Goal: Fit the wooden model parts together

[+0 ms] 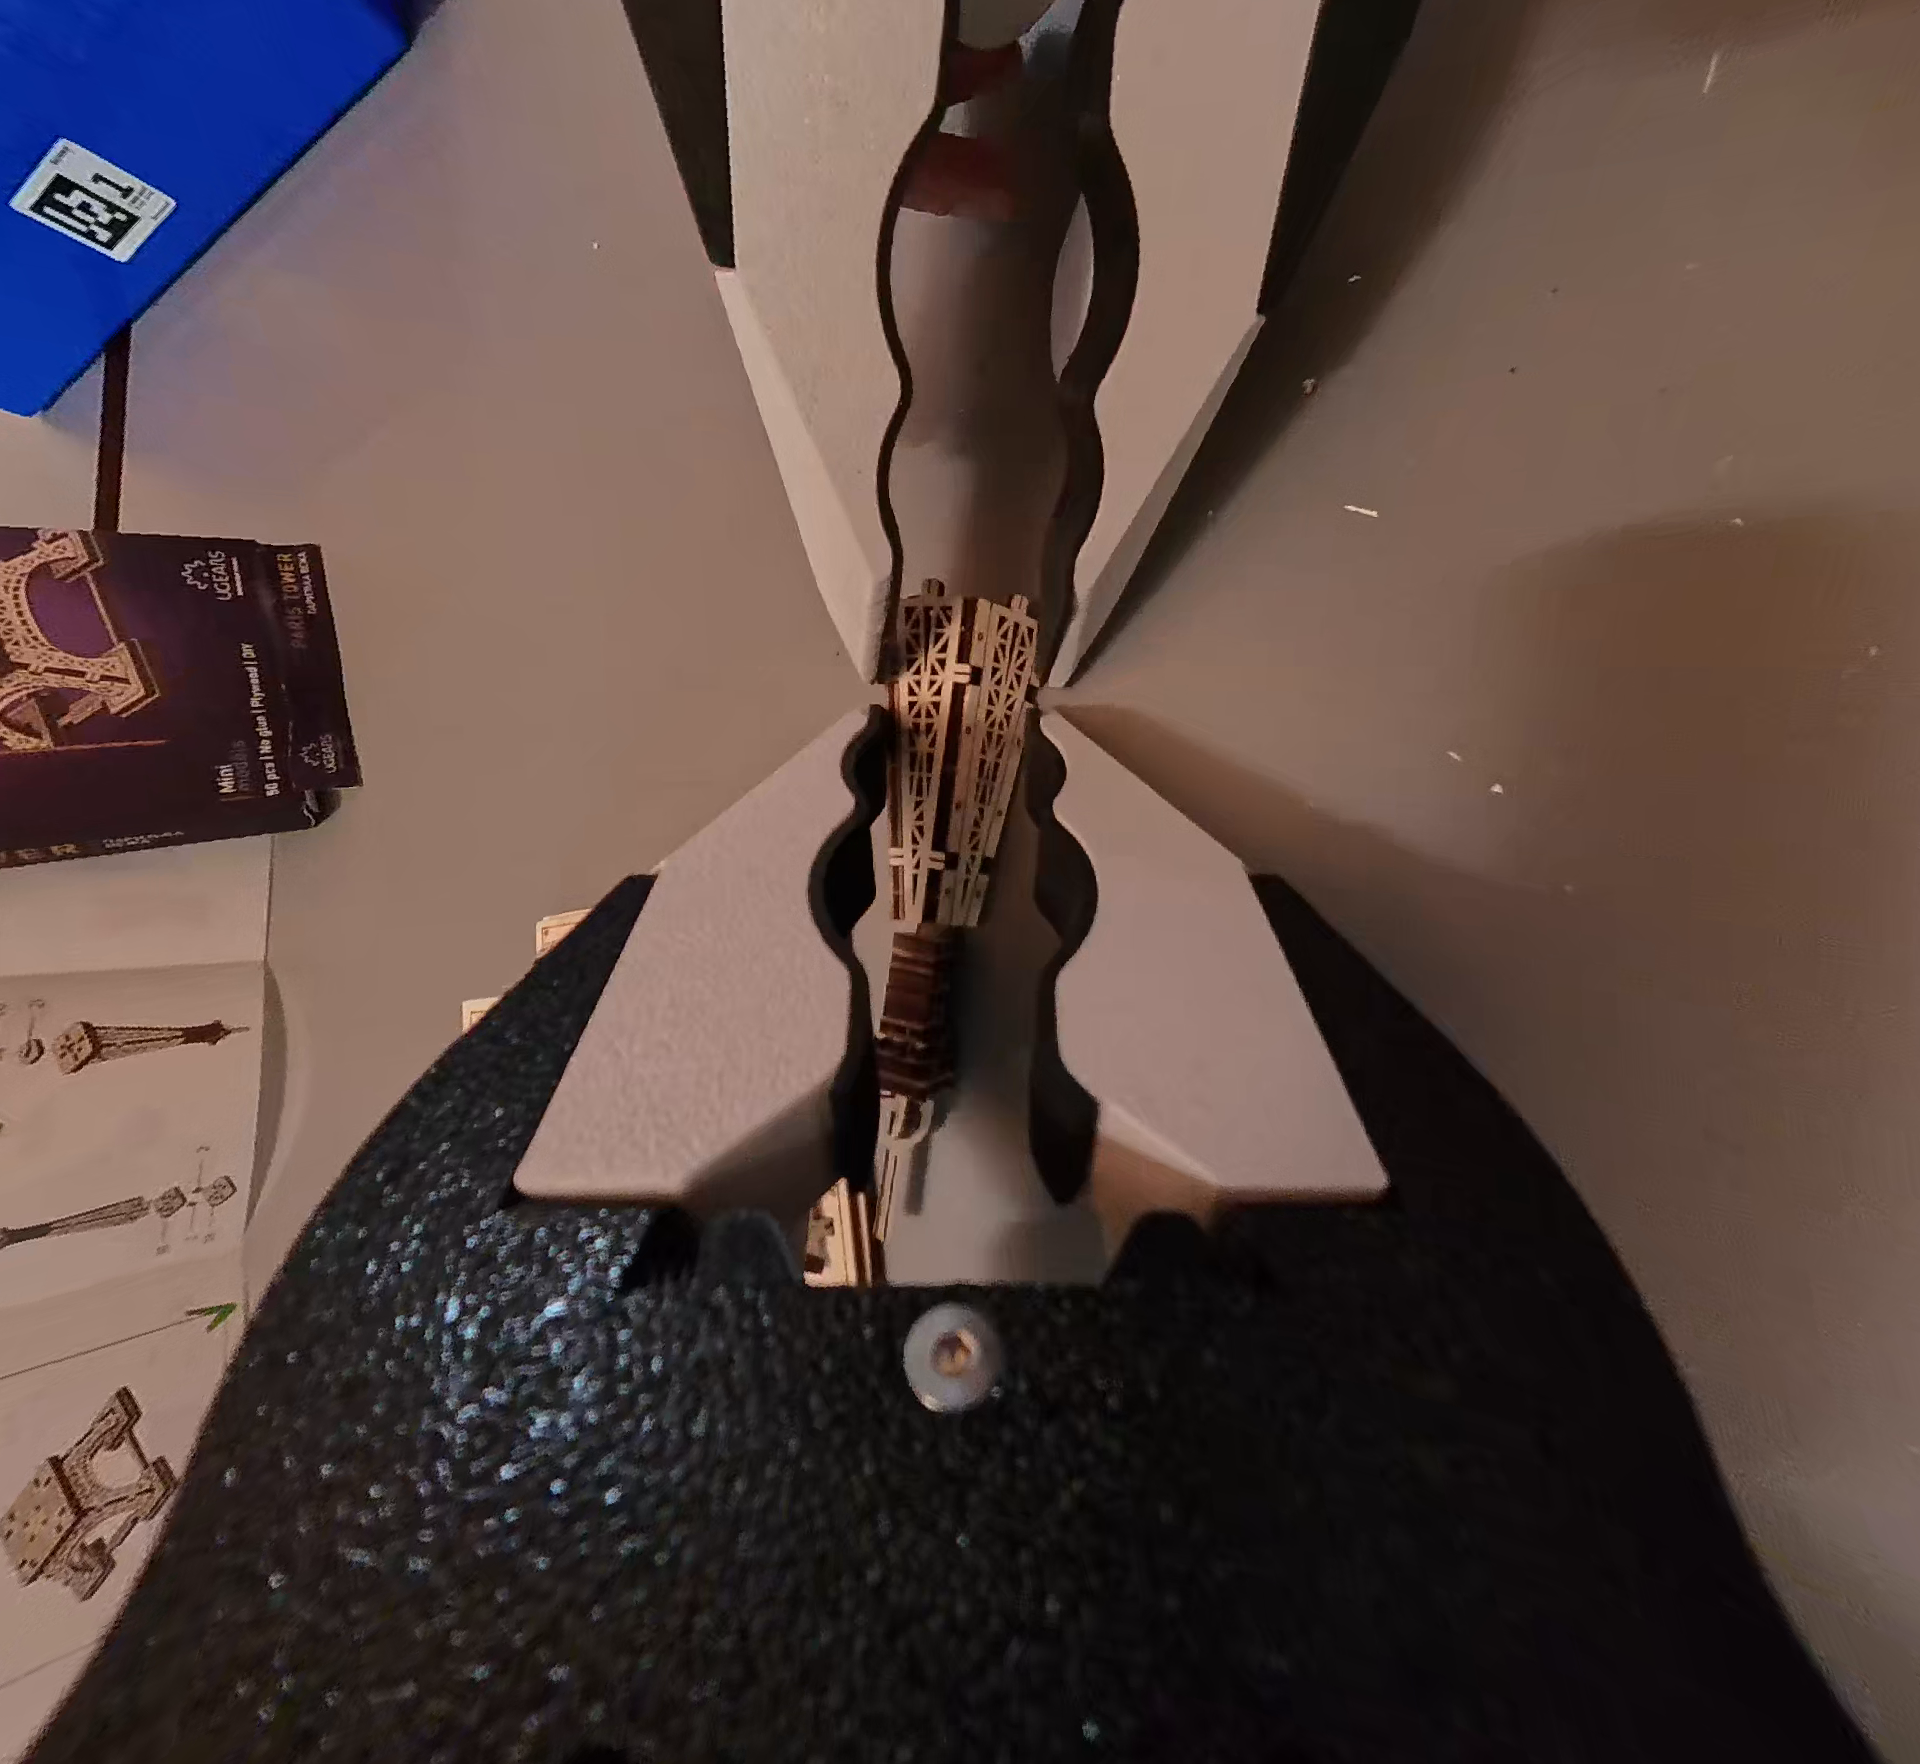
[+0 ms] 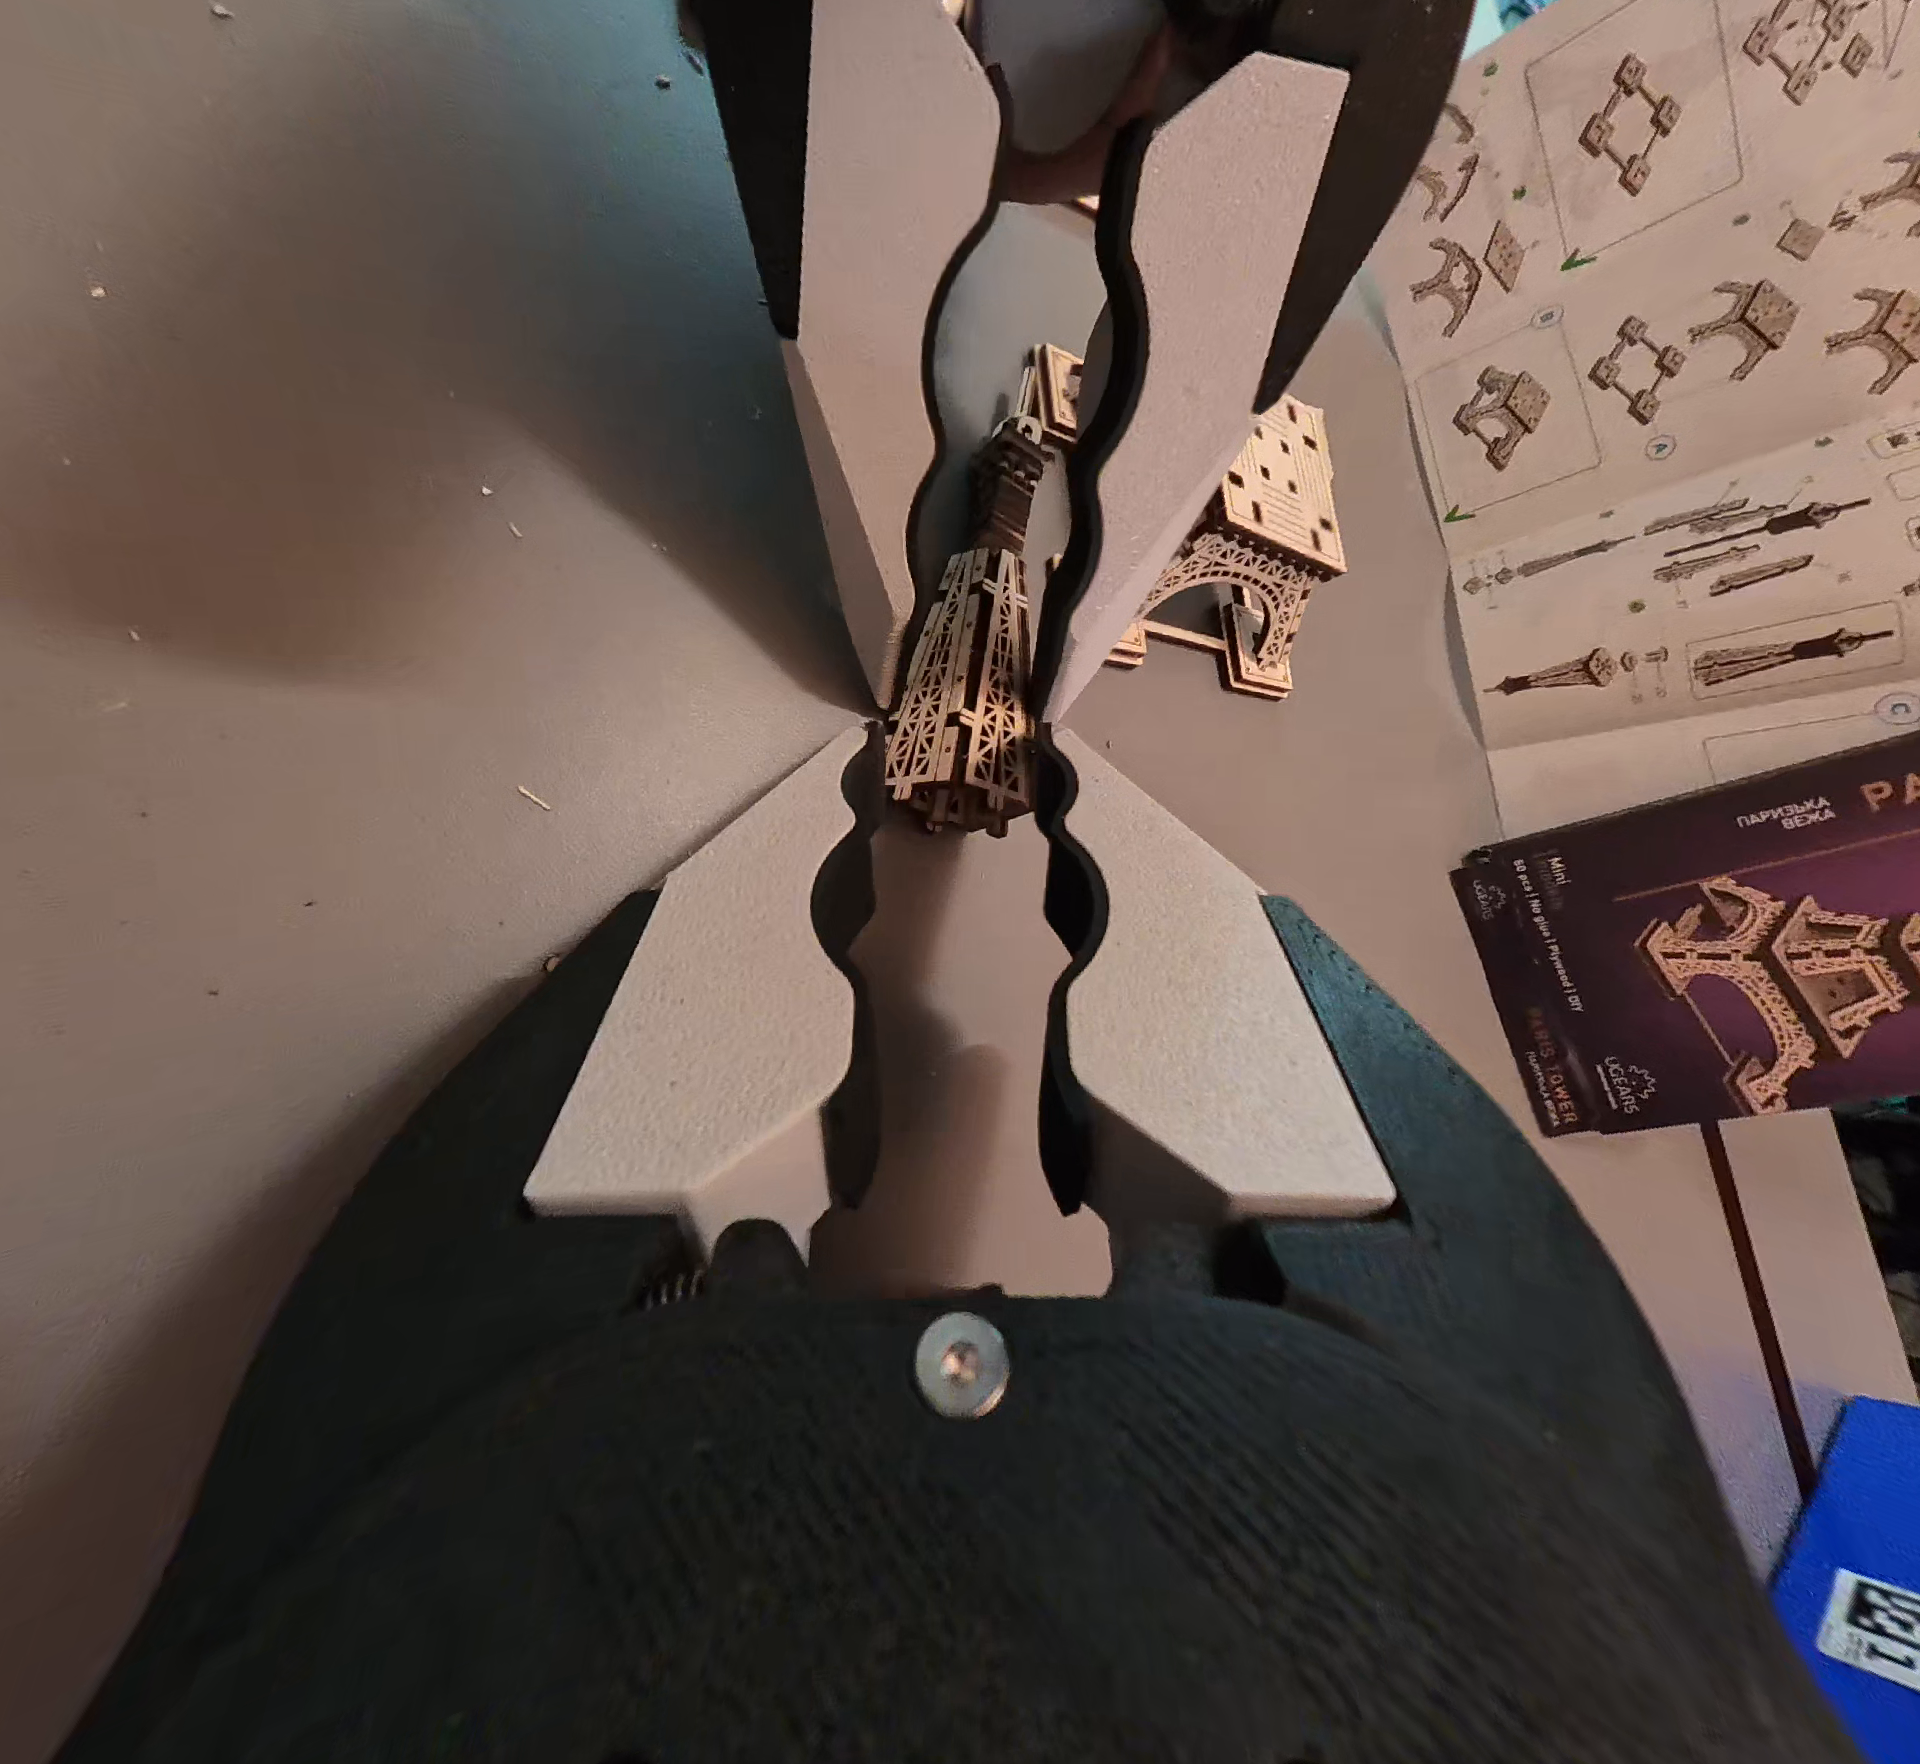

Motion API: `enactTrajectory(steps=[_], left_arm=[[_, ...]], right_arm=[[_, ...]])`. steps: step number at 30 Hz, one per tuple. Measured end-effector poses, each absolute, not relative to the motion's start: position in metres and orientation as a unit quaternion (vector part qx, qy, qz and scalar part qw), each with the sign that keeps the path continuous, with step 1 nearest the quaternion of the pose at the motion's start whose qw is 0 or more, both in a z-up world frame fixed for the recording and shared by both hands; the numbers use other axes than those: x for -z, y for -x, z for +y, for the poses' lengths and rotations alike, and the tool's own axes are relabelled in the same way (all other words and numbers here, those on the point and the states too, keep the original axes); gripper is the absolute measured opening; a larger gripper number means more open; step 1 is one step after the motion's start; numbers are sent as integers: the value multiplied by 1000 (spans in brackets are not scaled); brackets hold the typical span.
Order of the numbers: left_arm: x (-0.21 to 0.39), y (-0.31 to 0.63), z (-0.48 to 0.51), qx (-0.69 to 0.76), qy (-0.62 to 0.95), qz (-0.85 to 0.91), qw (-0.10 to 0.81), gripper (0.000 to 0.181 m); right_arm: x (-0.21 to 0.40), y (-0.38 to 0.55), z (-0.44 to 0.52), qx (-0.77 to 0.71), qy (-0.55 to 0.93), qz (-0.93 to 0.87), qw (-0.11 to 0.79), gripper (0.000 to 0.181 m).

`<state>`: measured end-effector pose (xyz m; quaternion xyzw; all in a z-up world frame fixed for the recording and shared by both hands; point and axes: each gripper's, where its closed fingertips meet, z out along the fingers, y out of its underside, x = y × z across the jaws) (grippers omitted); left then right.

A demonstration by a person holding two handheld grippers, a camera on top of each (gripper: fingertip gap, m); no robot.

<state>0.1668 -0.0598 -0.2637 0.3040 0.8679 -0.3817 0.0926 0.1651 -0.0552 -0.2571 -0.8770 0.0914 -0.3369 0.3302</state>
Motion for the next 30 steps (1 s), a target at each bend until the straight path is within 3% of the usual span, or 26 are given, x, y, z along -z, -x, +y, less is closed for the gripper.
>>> enactTrajectory(steps=[21, 30], left_arm=[[263, -170, -56, 401, -294, 862, 96, 20], [264, -173, -58, 398, -288, 865, 101, 21]], right_arm=[[249, -164, -52, 341, 857, 93, 375, 15], [253, -166, -53, 378, 866, 50, 324, 13]])
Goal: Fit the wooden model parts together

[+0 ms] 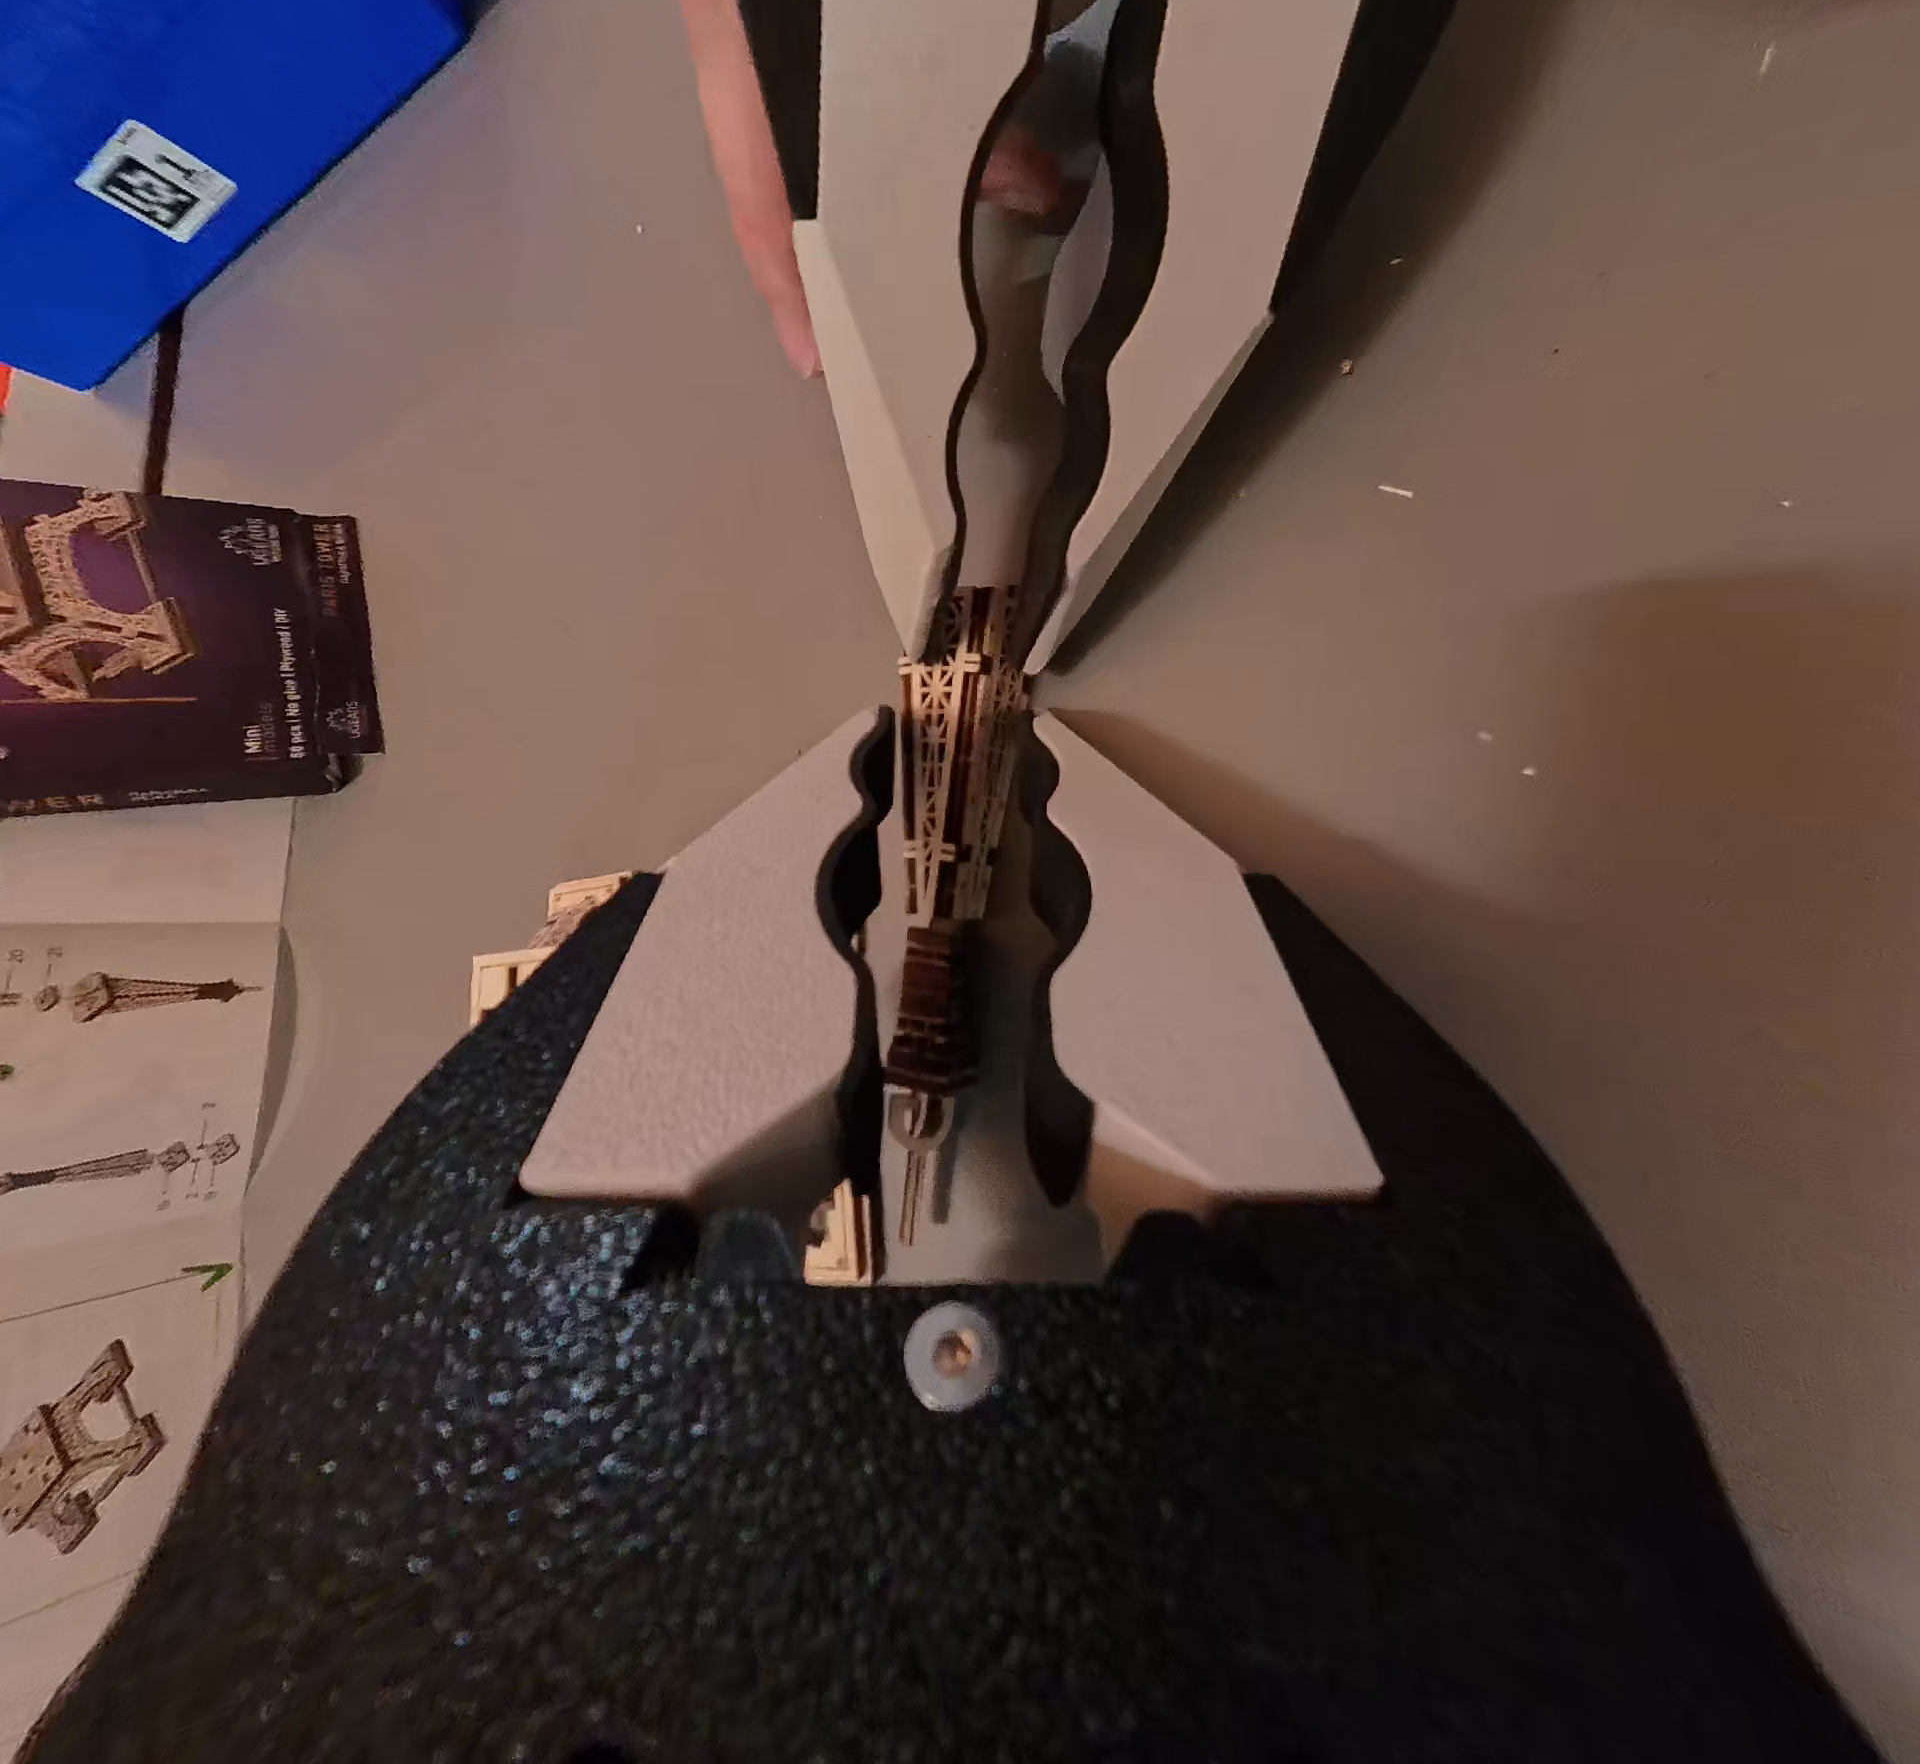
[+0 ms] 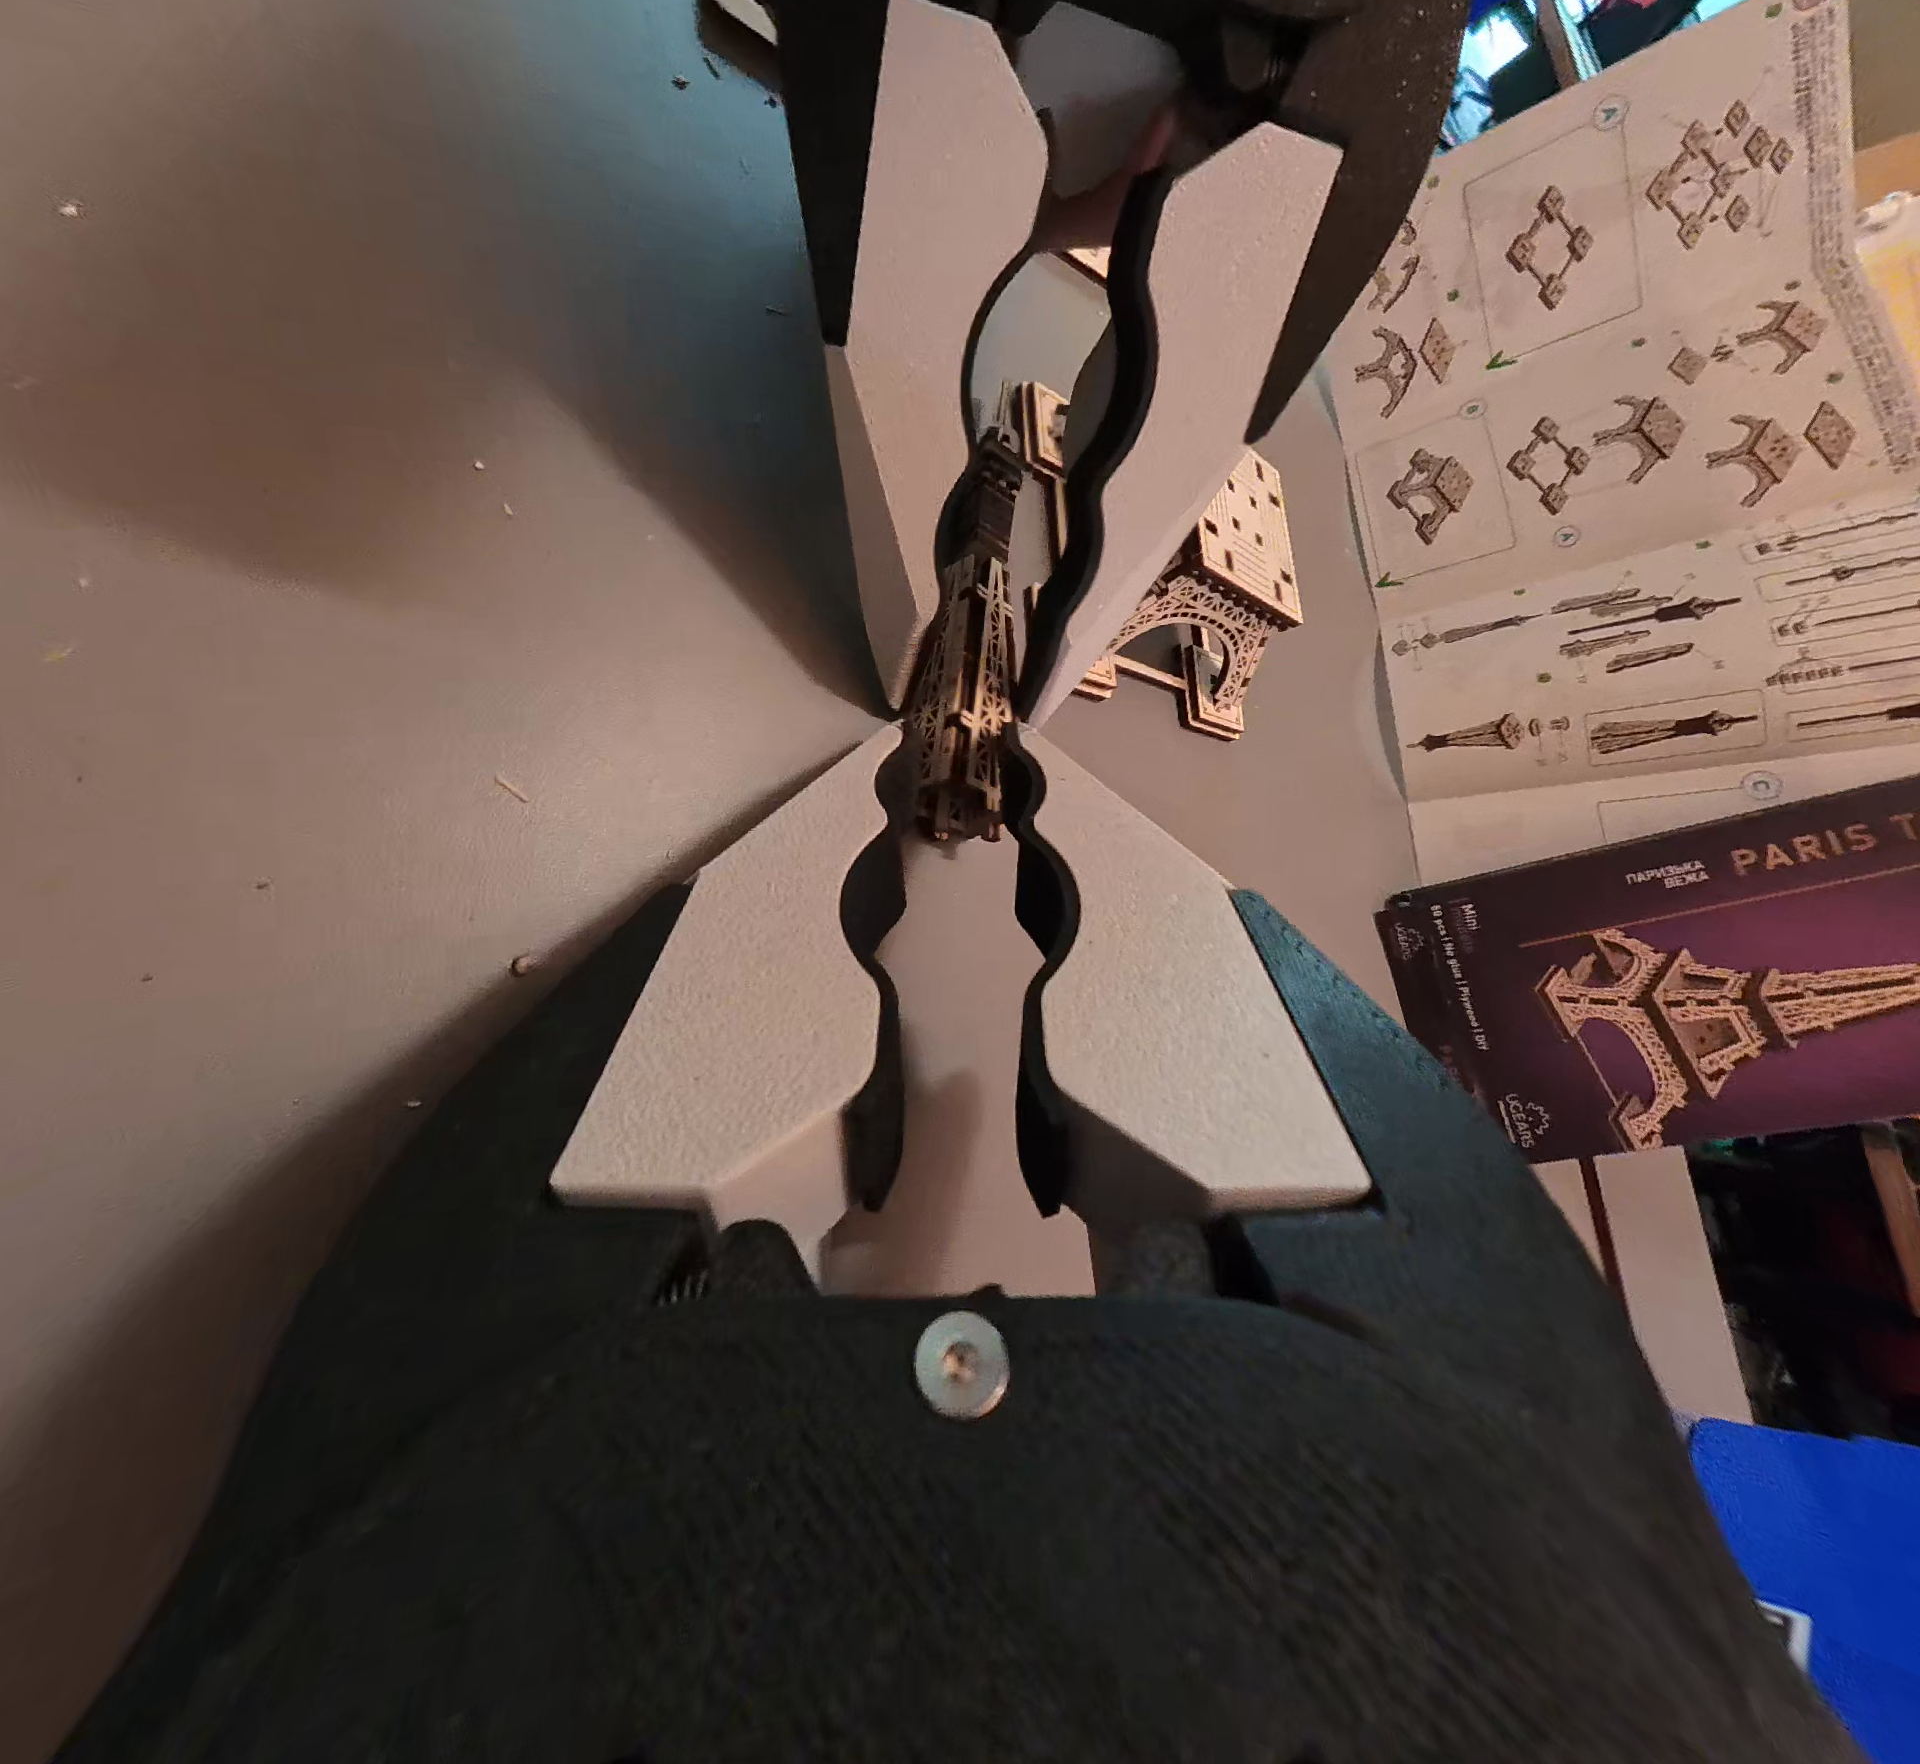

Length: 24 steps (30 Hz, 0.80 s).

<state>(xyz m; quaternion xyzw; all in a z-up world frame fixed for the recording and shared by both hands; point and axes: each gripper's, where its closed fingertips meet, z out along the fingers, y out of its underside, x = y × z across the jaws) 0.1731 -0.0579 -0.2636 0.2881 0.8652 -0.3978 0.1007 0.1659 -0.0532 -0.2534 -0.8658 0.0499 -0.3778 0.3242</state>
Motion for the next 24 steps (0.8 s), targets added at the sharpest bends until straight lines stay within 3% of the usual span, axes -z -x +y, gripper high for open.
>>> enactTrajectory(steps=[1, 5, 11, 24], left_arm=[[261, -175, -58, 406, -289, 860, 113, 24], [254, -172, -54, 424, -302, 845, 121, 5], [251, -165, -58, 430, -326, 832, 130, 0], [252, -169, -58, 414, -320, 840, 144, 0]], right_arm=[[253, -166, -53, 378, 865, 52, 325, 14], [253, -166, -53, 379, 865, 53, 324, 13], [253, -166, -53, 383, 862, 55, 329, 13], [251, -163, -53, 406, 854, 36, 322, 9]])
